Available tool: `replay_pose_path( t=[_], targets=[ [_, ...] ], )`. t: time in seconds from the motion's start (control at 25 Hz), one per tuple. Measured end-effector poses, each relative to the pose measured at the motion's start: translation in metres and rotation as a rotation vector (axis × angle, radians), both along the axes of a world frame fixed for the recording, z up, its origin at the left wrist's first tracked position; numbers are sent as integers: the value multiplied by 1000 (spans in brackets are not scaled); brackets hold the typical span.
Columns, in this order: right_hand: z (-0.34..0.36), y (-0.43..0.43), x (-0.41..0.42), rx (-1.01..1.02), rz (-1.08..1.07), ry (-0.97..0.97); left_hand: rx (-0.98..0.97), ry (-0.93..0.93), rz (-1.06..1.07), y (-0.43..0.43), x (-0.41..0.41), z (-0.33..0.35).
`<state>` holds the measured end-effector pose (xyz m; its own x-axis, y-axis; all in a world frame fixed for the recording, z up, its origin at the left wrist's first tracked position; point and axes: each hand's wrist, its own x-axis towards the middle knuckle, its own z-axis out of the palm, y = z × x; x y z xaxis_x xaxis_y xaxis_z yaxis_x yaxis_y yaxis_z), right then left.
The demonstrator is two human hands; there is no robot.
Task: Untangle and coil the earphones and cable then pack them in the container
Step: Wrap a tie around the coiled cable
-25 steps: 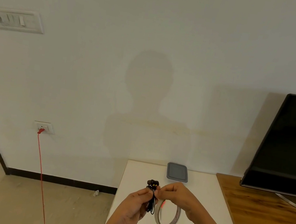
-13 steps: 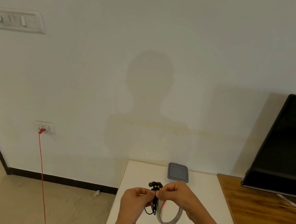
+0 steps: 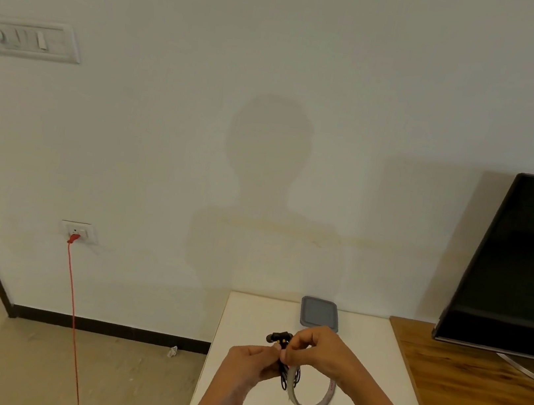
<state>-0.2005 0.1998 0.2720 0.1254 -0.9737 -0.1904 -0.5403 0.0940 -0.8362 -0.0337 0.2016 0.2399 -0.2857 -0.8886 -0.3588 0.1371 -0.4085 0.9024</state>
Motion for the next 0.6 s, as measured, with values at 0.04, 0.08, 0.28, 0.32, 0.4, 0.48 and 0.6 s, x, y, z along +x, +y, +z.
replay_pose_path(
  t=[0.04,0.08,0.28,0.32,0.4,0.48,0.6],
  targets=[
    [0,-1,-1,7,8,11,25,54,-15,0,1,-1],
    [0,-2,-2,15,16,16,52,97,-25,0,2,-1],
    [-3,-6,-5,113,9,45,154,107,12,4,-1,2],
    [-5,-6,-4,129,5,52,174,100,38,4,-2,4],
    [-8,-6,-3,144,12,56,205,79,85,3,-7,5],
    [-10,-7,-3,161,29,63,227,17,126,-1,-12,1],
    [-15,-11,-3,192,62,102,201,-68,163,-3,-16,-9]
  ],
)
